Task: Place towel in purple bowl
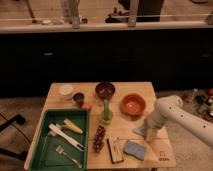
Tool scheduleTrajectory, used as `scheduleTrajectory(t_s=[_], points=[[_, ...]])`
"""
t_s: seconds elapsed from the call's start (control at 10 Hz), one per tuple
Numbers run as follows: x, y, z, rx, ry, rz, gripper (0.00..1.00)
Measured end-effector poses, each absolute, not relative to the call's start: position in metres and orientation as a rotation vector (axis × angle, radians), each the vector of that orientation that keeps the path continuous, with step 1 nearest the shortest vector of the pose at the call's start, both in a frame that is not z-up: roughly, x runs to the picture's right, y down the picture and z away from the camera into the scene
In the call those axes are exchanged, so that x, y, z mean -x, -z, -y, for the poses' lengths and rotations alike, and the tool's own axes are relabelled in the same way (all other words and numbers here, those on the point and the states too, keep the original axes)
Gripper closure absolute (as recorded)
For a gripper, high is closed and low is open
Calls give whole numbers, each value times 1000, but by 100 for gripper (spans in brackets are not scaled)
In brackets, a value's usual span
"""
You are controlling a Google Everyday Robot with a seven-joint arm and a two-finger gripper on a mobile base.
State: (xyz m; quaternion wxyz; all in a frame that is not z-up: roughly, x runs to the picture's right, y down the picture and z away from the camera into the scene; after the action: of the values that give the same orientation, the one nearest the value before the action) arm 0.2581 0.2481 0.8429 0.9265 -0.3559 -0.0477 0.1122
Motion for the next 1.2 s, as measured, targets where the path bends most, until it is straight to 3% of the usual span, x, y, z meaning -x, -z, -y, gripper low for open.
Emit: scheduleTrajectory(t_s=[0.3, 0.4, 1.2], points=[[-261, -838, -241, 725, -234, 97, 94], [-260, -836, -245, 734, -230, 97, 98], [-263, -837, -244, 745, -227, 100, 100]])
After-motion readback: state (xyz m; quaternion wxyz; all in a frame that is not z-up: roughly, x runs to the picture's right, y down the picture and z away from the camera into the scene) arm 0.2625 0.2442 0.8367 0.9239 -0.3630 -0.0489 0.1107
